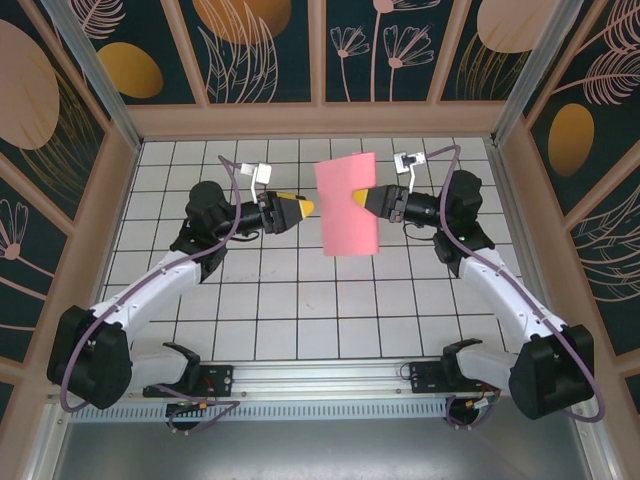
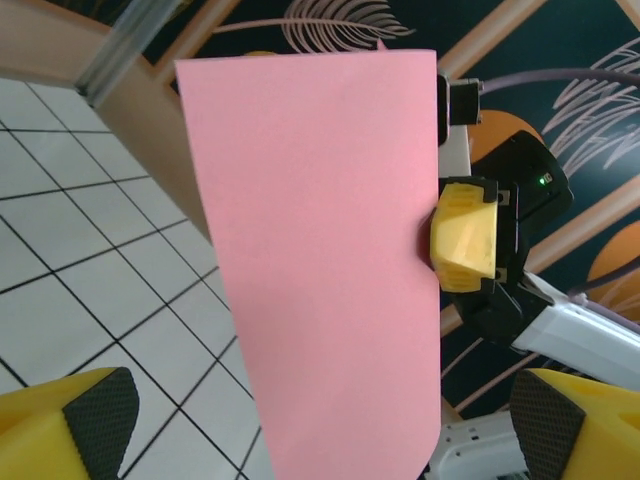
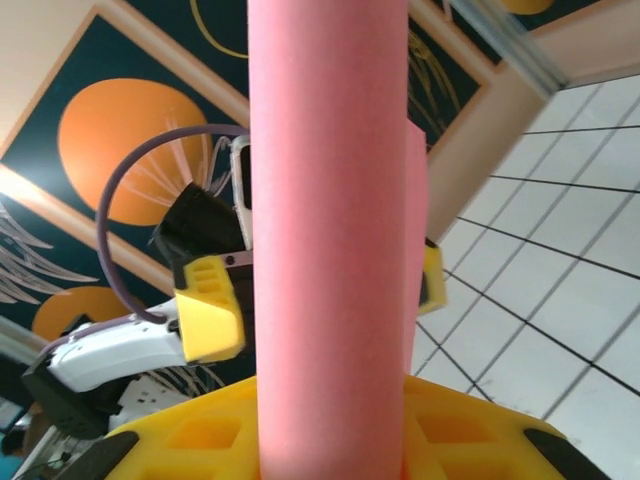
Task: Fold a paper plane with a square sheet of paper (fold left side to right side)
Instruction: First fold in half a square sheet of paper at the center of the table.
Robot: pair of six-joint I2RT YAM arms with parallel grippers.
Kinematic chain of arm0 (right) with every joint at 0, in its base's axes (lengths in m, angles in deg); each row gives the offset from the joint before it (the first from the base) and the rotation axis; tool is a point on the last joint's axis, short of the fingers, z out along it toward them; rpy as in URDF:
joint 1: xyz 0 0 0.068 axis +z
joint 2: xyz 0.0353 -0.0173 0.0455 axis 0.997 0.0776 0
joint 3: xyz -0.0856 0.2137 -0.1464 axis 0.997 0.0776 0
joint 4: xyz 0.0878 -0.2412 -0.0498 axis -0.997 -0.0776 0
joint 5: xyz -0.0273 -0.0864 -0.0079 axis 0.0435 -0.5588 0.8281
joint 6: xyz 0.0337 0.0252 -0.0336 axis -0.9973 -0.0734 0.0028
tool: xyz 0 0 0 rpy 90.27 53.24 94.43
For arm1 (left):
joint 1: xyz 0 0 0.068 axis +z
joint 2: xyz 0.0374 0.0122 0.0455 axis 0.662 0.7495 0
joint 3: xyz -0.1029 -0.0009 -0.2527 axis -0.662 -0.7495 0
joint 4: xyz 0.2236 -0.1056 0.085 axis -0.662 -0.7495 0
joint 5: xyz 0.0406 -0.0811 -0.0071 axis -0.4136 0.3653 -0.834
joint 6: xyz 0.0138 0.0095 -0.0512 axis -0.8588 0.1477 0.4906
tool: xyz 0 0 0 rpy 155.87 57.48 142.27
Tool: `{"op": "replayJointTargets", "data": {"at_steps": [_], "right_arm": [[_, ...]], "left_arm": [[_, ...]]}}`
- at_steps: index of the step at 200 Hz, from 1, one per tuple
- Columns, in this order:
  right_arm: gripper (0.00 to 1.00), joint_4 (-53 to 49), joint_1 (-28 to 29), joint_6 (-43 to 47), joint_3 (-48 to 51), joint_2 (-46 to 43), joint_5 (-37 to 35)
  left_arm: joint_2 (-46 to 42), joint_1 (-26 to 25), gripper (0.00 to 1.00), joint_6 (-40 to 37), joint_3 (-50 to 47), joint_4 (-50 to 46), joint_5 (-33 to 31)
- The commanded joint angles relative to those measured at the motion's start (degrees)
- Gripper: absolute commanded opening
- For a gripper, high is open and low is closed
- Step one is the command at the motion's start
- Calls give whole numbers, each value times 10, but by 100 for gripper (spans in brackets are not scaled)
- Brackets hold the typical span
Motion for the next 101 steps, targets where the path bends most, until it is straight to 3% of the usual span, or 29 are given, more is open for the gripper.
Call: {"op": "replayJointTargets", "data": {"at_steps": [1, 23, 40, 82, 101], "right_arm": [[29, 72, 17, -33, -19, 12, 5], [29, 72, 23, -33, -20, 15, -5], [30, 55, 24, -24, -16, 14, -15], [33, -33, 21, 23, -15, 17, -52], [45, -135, 14, 76, -26, 16, -90]], "left_arm": [[27, -17, 93, 0, 46, 1, 43], [42, -21, 89, -5, 57, -14, 42], [45, -23, 80, 5, 55, 2, 46], [51, -25, 17, -8, 55, -23, 45], [53, -25, 0, -42, 49, -81, 24]]}}
